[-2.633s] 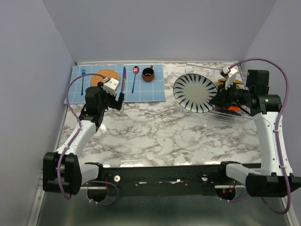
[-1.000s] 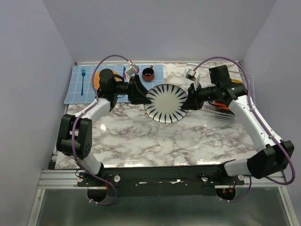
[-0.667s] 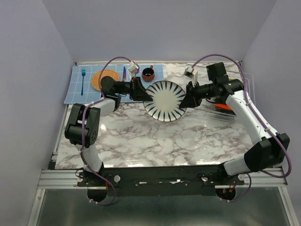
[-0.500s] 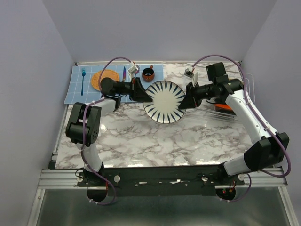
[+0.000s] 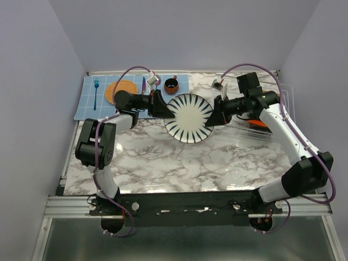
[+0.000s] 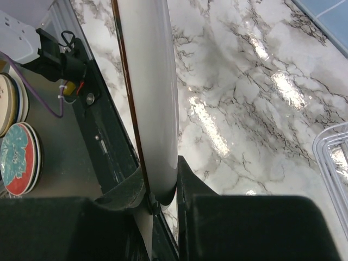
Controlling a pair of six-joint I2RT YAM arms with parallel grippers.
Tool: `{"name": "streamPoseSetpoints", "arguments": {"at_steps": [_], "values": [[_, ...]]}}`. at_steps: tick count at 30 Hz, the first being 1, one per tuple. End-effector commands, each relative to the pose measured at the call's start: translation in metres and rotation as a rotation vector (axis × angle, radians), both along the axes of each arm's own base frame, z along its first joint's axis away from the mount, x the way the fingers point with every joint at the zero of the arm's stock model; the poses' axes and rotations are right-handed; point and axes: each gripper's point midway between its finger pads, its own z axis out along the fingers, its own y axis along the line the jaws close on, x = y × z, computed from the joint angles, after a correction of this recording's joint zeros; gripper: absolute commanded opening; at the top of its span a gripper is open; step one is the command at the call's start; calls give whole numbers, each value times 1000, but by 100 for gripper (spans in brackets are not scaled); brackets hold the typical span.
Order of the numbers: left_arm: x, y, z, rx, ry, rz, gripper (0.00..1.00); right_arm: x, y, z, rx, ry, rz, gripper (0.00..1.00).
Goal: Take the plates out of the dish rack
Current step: Place the plate at the center of the board.
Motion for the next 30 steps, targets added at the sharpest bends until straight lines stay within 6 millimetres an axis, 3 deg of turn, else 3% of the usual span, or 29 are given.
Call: {"name": "streamPoseSetpoints", "arguments": {"at_steps": [1, 8, 12, 19, 30], "values": [[-20, 15, 32, -26, -154, -5, 0, 27, 6, 4, -1, -257, 89, 2], [-8, 31, 35, -22, -152, 50, 0, 27, 3, 2, -10, -264, 80, 6], [-4, 37, 35, -18, -146, 67, 0, 27, 7, 3, 9, -236, 79, 1], [12, 59, 38, -9, -169, 132, 0, 19, 17, -4, 71, -127, 103, 1], [26, 76, 19, 36, -175, 147, 0, 10, 27, -1, 160, -28, 139, 1]]}}
